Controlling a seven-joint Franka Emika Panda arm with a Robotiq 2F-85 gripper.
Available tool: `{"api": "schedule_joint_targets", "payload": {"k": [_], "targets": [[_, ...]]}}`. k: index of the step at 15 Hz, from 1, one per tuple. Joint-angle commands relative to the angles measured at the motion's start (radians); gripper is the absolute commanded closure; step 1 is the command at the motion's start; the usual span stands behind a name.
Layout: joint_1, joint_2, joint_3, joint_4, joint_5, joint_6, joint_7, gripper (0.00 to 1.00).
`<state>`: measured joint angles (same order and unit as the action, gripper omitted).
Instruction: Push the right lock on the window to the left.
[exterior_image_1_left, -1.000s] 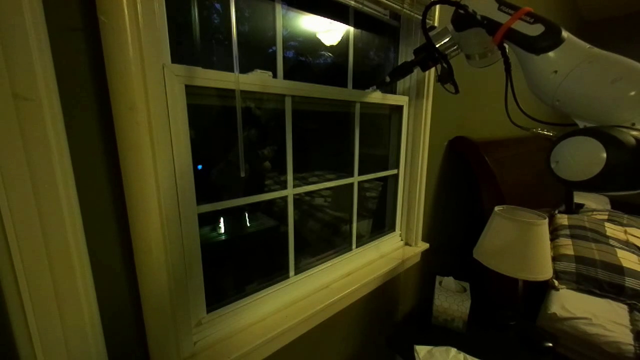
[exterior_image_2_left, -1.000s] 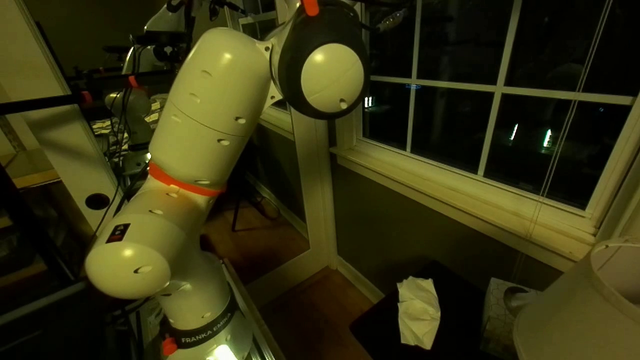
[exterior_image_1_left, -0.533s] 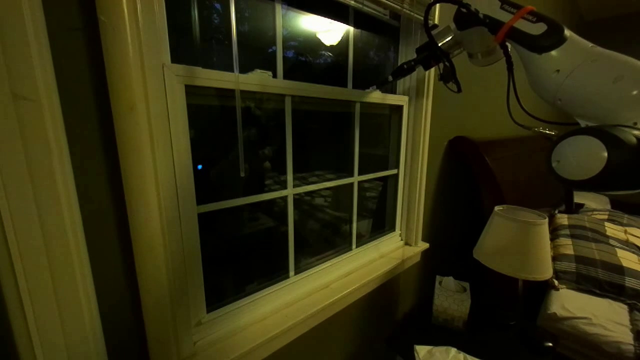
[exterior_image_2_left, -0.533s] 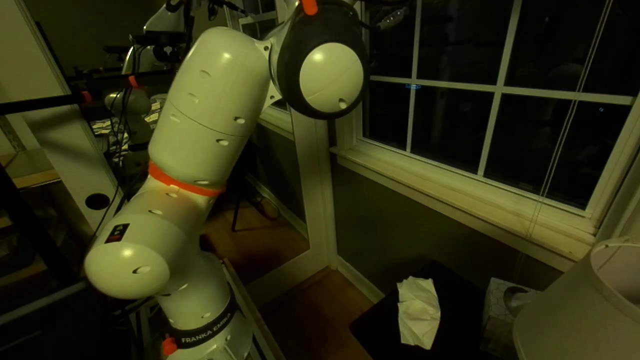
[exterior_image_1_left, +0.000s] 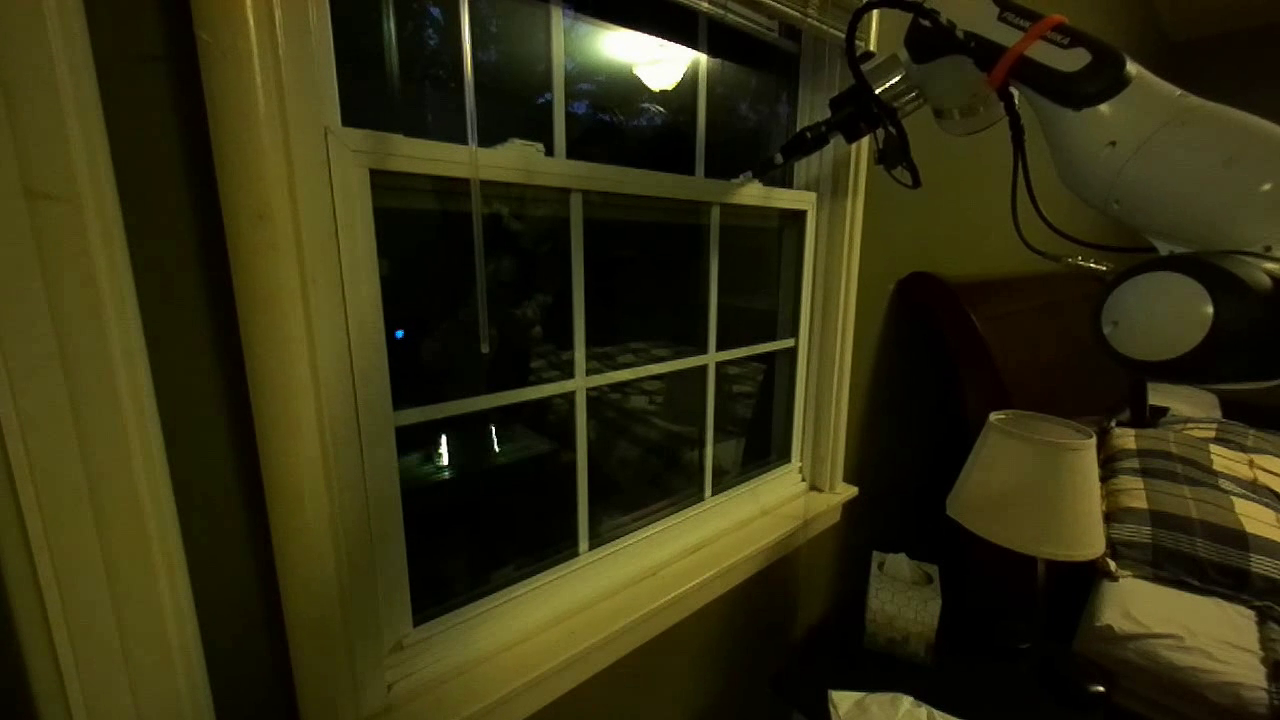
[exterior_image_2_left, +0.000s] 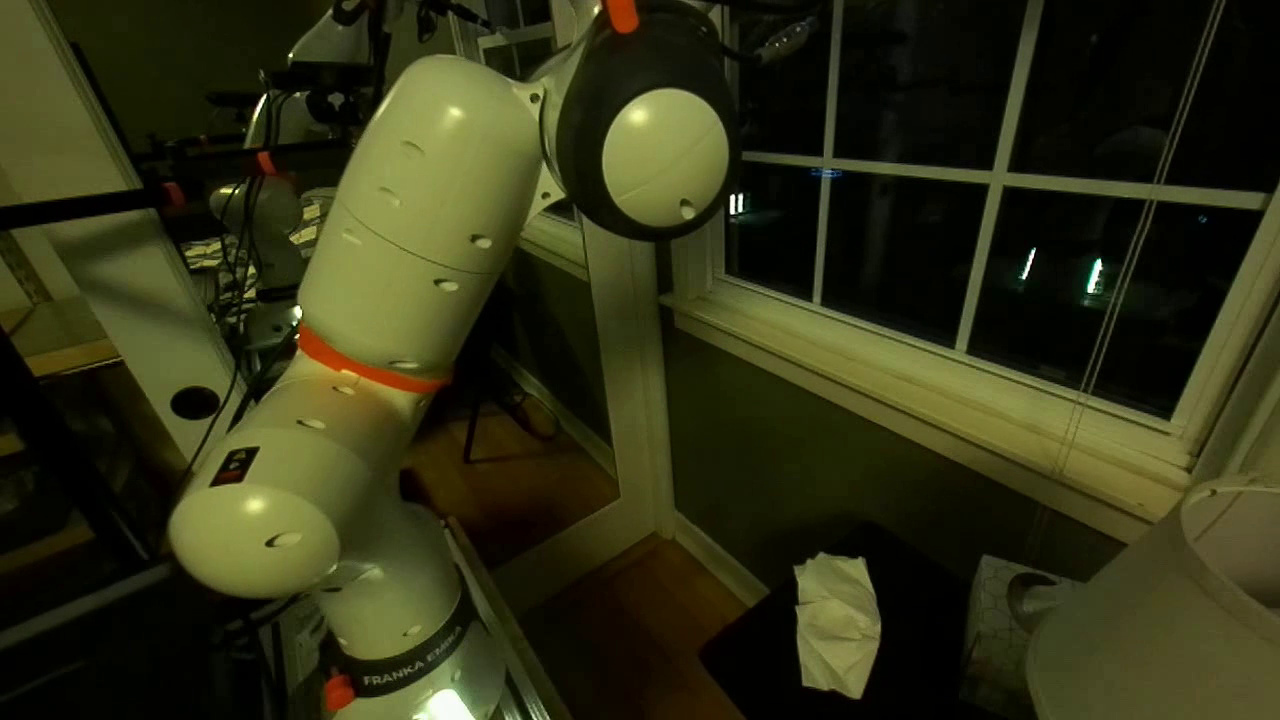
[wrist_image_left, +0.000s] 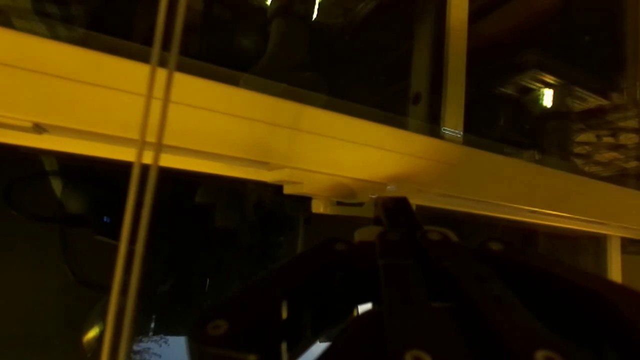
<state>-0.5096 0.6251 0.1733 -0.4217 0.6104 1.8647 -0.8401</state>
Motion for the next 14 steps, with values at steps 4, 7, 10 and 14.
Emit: {"api": "schedule_joint_targets", "payload": {"k": [4,7,10,14], "targets": [[0.015,0.026,0.037,-0.003,-0.007,0.086,0.003,1.00],[0.018,0.034,0.051,-0.003,-0.002,0.109,0.003,1.00],[0.020,0.041,0.059,-0.003,-0.001,0.114,0.006,1.00],[0.025,0.053,0.074,-0.003,0.005,0.140,0.000,1.00]]}}
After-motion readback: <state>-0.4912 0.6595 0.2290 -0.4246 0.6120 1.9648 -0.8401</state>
